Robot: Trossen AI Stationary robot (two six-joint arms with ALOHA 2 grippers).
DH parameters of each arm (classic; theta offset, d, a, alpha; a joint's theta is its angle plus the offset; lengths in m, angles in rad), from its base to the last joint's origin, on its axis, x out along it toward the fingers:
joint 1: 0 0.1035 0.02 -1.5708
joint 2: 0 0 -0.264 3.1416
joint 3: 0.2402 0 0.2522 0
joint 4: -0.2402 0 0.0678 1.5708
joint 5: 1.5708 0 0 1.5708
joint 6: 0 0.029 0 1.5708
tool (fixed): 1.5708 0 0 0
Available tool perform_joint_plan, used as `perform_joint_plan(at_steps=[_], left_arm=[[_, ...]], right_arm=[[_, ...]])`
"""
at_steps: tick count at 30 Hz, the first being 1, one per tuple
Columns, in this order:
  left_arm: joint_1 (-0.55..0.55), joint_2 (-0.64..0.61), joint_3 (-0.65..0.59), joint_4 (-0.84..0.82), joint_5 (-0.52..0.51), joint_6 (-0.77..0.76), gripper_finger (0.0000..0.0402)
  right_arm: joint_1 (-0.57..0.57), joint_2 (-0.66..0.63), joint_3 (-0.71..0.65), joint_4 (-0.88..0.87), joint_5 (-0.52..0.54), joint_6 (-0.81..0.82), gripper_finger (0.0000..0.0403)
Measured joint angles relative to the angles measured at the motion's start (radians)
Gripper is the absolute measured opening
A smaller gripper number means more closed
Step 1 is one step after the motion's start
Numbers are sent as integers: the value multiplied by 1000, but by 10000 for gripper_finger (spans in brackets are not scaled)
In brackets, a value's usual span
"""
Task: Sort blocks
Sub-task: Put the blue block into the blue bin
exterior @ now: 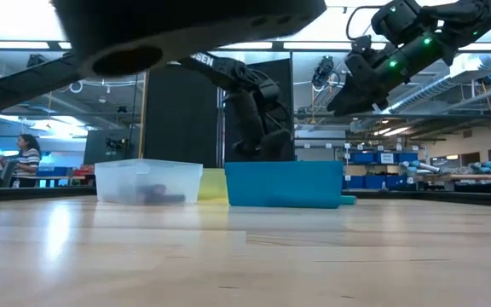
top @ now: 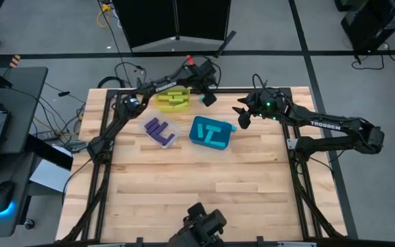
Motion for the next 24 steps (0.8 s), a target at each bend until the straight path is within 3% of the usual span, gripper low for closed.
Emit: perform_joint_plan(at_steps=[24], left_arm=[[0, 19, 0, 30, 7, 228, 280]], right_arm=[[3, 0, 0, 77, -23, 47, 229]])
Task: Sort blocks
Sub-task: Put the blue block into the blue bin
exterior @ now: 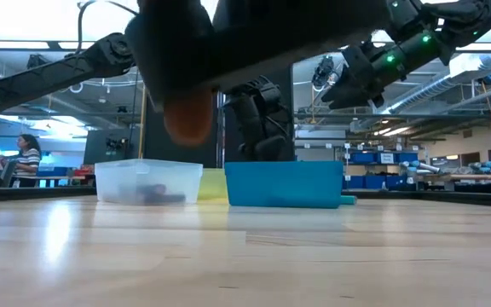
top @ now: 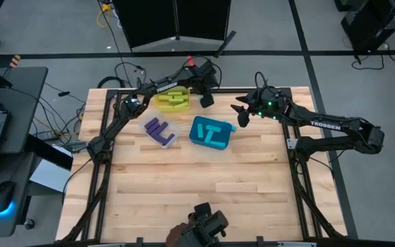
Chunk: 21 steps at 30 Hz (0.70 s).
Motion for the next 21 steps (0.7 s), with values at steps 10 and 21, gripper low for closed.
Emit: perform_joint_plan(at_steps=[10, 21], left_arm=[[-9, 34, 8, -94, -26, 111, 280], [-1, 39, 6, -110, 53, 177, 274]], right_arm=[[2, 0, 0, 10, -1, 33, 229], [26, 0, 0, 31, -1, 49, 229]])
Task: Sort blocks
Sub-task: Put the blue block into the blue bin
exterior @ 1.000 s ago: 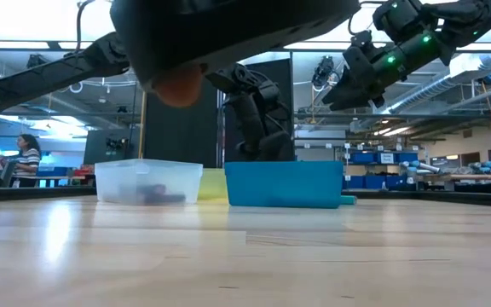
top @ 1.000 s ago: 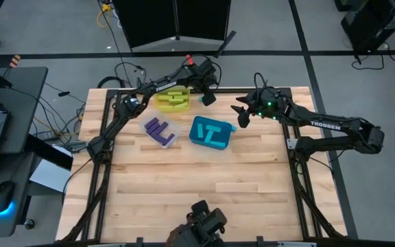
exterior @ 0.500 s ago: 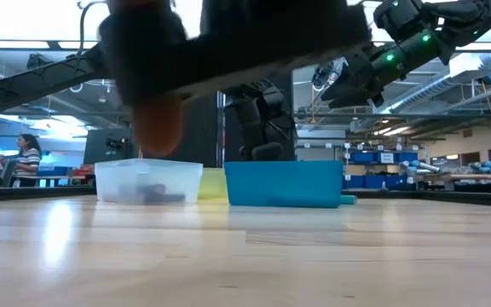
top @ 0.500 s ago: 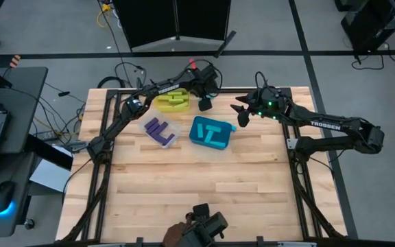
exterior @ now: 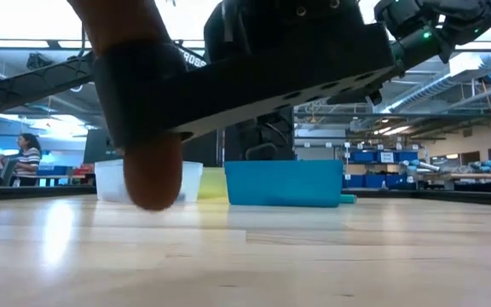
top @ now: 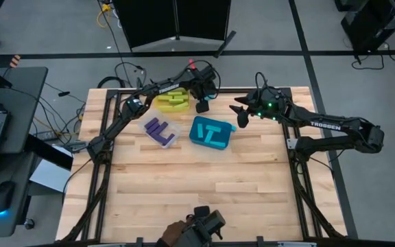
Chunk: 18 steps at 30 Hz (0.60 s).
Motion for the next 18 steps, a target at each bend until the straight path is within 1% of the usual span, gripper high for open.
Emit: perform_joint_plan(at_steps=[3, 14, 16, 18], left_arm=[[2, 6, 0, -8, 25, 4, 259], [-6, 7, 1, -63, 109, 42, 177], [-10, 7, 1, -64, 98, 55, 168], [-15, 7, 1, -60, 65, 59, 163]], right_arm=[[8, 0, 0, 6, 0, -5, 229], [15, 0, 0, 16, 0, -51, 229], [15, 0, 0, 16, 0, -55, 229], [15, 0, 0, 16, 0, -60, 229]])
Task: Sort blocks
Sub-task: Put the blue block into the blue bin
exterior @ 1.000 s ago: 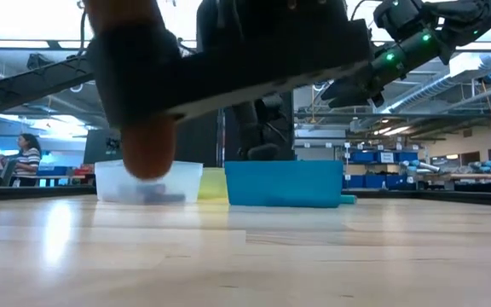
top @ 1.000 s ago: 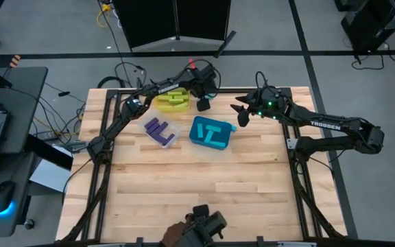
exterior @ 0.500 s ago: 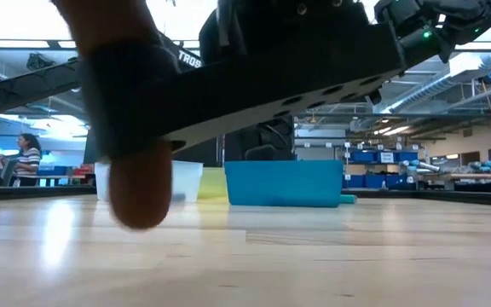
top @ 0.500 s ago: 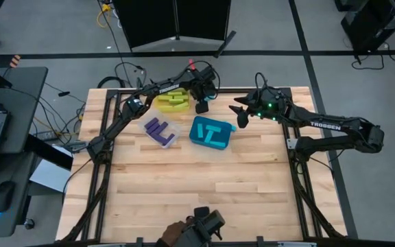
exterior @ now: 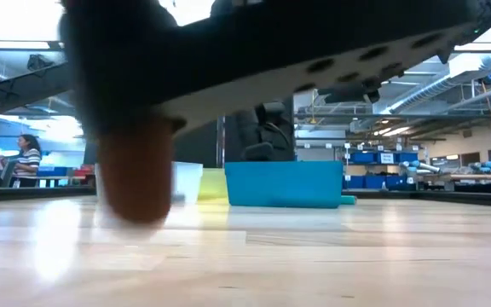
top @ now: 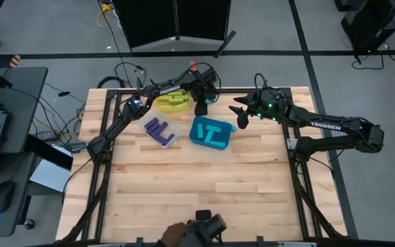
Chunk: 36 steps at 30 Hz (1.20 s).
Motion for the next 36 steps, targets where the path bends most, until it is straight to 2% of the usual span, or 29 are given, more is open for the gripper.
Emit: perform_joint_plan(at_steps=[5, 13, 22, 26, 30, 36], left_arm=[[-7, 0, -1, 66, -130, -24, 161], [-13, -4, 16, 80, -114, -49, 164], [20, 1, 16, 90, -43, -101, 211], [34, 1, 16, 73, 8, -106, 213], [38, 1, 16, -17, 102, -92, 213], [31, 11, -14, -56, 105, -71, 214]], right_arm=[[0, 0, 0, 0, 0, -7, 229], [0, 0, 0, 2, 0, -25, 229], [1, 0, 0, 29, 0, -24, 229], [2, 0, 0, 30, 0, -21, 229], [2, 0, 0, 32, 0, -21, 229], [2, 0, 0, 54, 0, -21, 229]])
